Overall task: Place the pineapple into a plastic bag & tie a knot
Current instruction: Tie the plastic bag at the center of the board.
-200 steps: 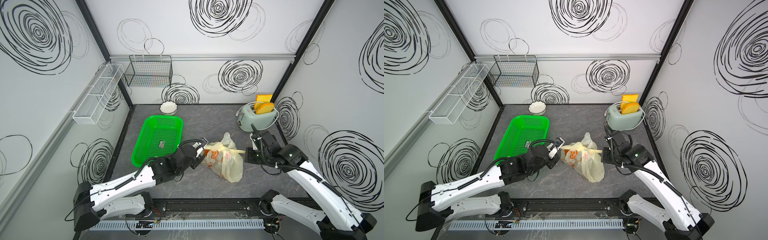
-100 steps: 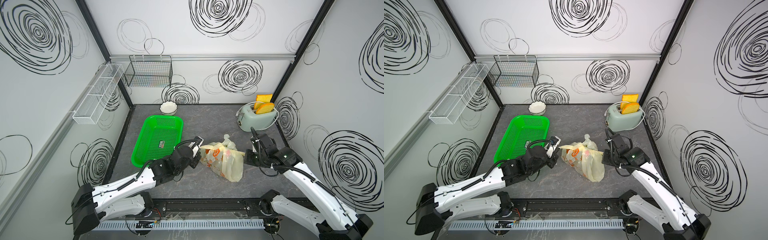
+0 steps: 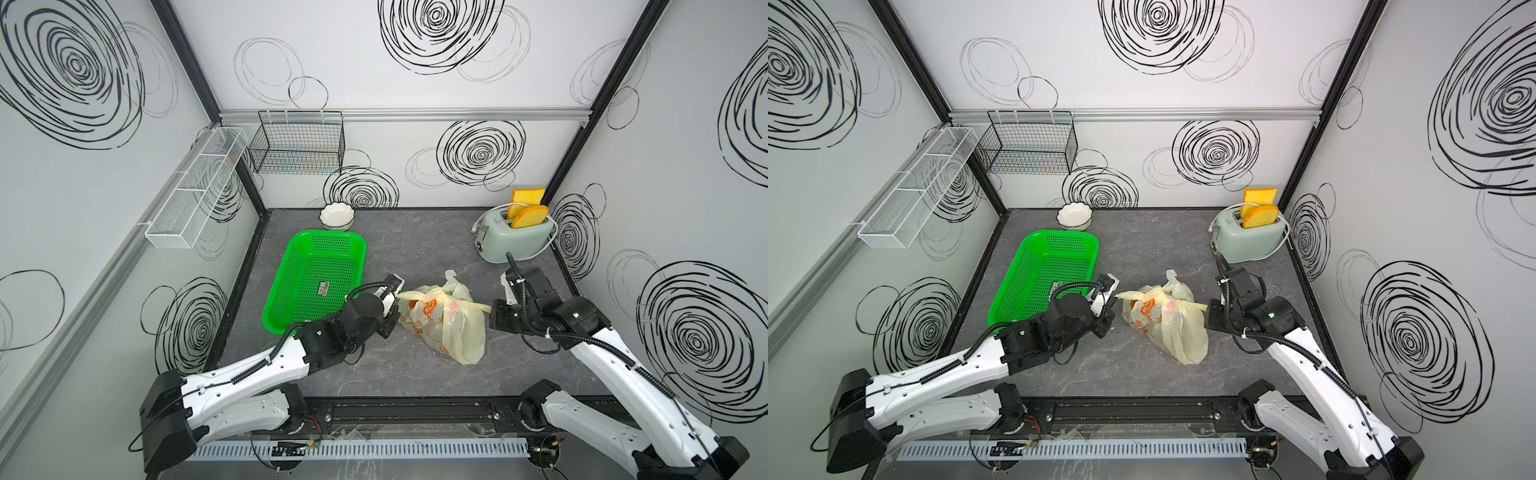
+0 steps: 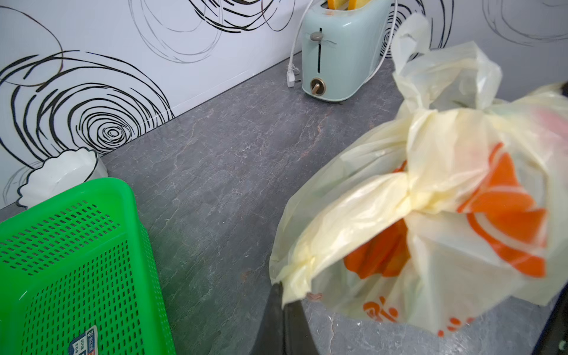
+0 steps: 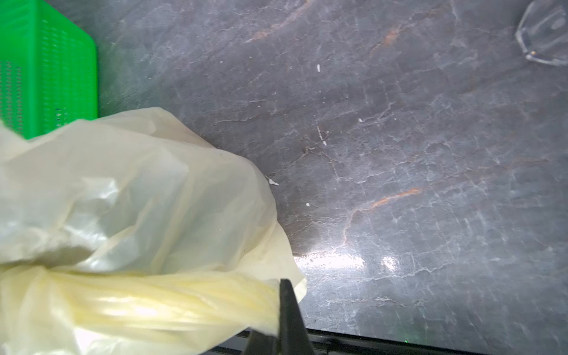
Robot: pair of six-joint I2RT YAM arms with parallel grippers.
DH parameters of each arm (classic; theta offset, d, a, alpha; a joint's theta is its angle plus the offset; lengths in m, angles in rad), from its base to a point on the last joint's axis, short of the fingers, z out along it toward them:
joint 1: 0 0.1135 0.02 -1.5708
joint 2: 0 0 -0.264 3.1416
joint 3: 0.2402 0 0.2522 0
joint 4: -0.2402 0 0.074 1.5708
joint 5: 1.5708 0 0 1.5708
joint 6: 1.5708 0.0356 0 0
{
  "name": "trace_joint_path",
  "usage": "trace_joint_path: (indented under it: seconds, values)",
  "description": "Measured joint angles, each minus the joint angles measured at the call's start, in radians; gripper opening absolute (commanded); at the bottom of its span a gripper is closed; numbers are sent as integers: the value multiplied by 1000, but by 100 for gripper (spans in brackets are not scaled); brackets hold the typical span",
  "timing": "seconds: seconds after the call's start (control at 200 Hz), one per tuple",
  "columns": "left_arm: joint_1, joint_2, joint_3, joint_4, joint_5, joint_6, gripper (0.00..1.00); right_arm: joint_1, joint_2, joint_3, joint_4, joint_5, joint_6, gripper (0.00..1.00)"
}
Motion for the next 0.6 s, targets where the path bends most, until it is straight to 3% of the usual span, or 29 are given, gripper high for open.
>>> trace_joint_path:
  seconds: [0.025,0.115,0.165,0.465,0.51,0.555,0.6]
  values:
    - [1,-4,0,-1,10,3,2,-3,-16,0,5,-12,-6,9]
    - [5,-19,-1,-1,43,12,35,-12,-68,0,23,-50,-28,26]
    - [7,-24,-1,0,60,15,45,-15,-83,0,36,-70,-32,33]
    - [11,-72,-1,9,98,33,71,-16,-123,24,80,-116,-58,74]
    - [11,-91,-3,8,95,37,79,-16,-135,37,84,-110,-58,79]
    - [11,-115,-5,8,87,40,99,-16,-144,55,86,-91,-56,82]
    - [11,-145,-9,7,64,39,97,-16,-150,71,91,-64,-48,84]
